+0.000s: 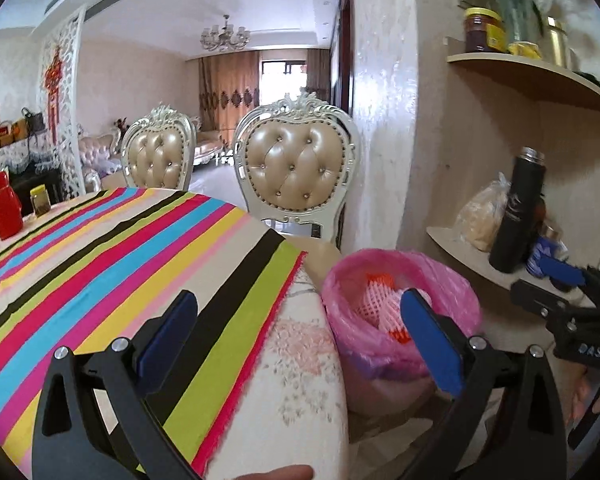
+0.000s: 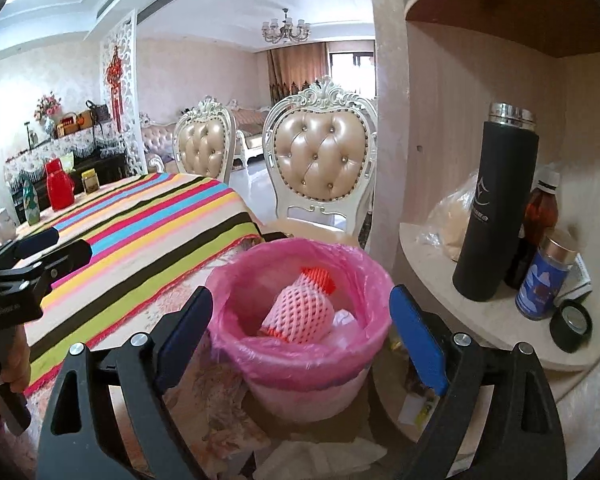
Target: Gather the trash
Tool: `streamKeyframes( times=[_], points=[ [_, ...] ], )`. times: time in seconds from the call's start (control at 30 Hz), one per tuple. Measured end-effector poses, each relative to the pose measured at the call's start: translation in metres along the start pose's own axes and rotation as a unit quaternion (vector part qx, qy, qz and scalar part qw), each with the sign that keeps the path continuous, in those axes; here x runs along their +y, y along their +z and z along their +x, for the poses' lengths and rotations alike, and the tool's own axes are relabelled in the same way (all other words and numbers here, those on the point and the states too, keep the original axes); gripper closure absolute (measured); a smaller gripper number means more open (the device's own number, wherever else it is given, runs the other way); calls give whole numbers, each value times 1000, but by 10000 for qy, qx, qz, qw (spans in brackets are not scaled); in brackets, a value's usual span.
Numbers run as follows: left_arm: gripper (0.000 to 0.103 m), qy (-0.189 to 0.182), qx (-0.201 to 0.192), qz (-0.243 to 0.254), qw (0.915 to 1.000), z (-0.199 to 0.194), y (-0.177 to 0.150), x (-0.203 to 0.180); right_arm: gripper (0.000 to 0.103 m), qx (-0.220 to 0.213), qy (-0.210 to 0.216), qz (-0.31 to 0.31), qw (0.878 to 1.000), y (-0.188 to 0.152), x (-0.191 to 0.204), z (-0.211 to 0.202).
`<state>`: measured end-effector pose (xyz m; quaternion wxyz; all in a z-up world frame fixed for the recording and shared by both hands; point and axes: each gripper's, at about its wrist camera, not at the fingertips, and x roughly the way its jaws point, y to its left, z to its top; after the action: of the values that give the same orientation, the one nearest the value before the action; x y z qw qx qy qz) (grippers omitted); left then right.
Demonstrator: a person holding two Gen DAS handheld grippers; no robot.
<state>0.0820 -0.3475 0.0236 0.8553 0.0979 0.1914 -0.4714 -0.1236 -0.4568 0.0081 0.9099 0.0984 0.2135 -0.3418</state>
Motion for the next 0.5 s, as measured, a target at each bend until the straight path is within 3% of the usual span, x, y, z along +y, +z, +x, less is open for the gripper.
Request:
streamKeyframes(
  times=[0.5],
  points=[
    [5,-322,72,-173,9993,-23,-35,-7,19,-81,-176,-187,9996,-18,23,-36]
  ],
)
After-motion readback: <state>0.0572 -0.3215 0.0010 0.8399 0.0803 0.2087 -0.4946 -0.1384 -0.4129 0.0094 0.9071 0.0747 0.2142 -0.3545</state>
